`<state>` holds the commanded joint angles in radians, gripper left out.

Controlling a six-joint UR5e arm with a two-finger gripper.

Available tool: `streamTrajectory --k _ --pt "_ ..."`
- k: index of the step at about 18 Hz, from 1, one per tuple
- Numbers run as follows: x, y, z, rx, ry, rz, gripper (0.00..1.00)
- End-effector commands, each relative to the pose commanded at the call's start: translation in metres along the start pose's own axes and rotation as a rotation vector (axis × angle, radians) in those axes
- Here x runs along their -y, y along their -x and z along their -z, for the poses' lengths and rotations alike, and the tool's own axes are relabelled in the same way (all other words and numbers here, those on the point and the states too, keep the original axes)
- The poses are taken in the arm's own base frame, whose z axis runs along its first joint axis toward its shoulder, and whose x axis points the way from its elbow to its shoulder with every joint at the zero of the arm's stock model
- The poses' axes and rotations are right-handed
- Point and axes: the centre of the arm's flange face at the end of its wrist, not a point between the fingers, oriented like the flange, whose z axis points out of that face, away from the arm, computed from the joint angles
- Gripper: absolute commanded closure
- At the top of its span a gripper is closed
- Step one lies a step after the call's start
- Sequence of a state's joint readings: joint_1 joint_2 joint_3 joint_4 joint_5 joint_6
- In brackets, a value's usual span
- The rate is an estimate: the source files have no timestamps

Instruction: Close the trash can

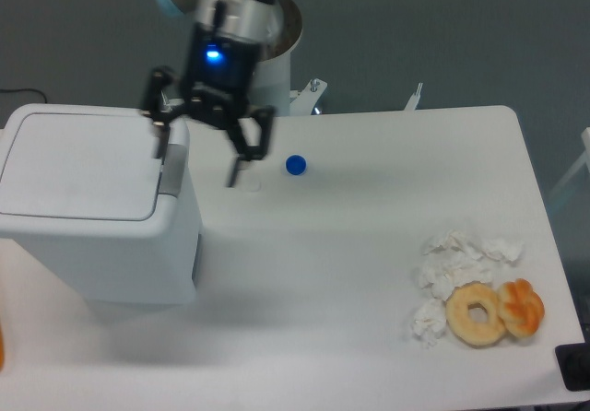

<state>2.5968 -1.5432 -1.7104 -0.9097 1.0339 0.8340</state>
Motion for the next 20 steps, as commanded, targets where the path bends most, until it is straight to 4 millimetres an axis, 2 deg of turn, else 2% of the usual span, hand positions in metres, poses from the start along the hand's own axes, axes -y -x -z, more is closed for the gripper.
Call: streamTrajectory --k 3,6,9,13,15,20 --pt "-0.024 0.033 0.008 0.070 0.064 -0.105 0.00" --pt "-0.053 0.061 0.000 0.130 0.209 -0.217 0.00" --pt "-0.084 0.079 0.005 0.173 0.394 -0.381 0.00" --pt "-0.108 0.092 0.015 0.112 0.509 -0.513 0.00" --pt "-0.117 0.091 0.020 0.069 0.556 -0.535 0.00" --pt "-0.118 0.084 0.023 0.020 0.587 -0.575 0.00"
